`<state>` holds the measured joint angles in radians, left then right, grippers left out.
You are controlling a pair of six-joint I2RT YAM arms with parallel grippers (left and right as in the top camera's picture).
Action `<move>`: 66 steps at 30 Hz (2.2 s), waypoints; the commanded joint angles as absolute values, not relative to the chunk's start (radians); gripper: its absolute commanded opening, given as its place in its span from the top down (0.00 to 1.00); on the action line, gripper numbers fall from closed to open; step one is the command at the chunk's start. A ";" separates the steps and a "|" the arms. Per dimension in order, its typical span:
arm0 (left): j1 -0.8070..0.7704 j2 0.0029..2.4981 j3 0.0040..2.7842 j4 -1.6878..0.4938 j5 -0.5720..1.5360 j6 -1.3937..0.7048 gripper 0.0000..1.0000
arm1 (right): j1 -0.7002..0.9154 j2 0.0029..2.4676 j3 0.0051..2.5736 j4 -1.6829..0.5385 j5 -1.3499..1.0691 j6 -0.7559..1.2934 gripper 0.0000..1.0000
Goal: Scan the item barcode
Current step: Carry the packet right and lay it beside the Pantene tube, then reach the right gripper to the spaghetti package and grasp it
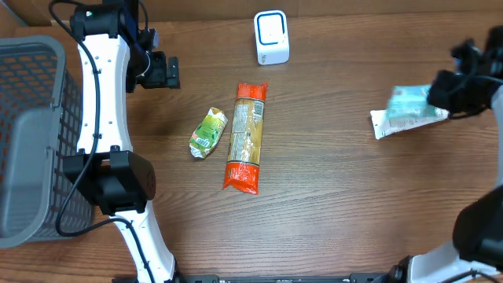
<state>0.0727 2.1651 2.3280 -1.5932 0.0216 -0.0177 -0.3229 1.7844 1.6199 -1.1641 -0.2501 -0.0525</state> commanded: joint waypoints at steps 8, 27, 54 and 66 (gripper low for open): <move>0.071 2.173 2.325 -1.592 0.019 0.001 0.00 | -0.389 1.858 1.446 -0.988 -0.331 0.039 0.65; 0.071 2.173 2.325 -1.592 0.019 0.001 0.01 | -0.225 1.863 1.918 -1.241 -0.768 0.056 0.00; 0.071 2.173 2.325 -1.592 0.019 0.001 0.00 | 0.752 2.044 1.531 -0.520 -0.385 0.525 0.22; 0.071 2.173 2.325 -1.592 0.019 0.001 0.00 | 0.810 2.151 1.531 -0.582 -0.315 0.554 0.21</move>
<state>0.0727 2.1651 2.3280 -1.5932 0.0216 -0.0181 0.8078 2.1319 1.5360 -0.5617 -0.3744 0.5312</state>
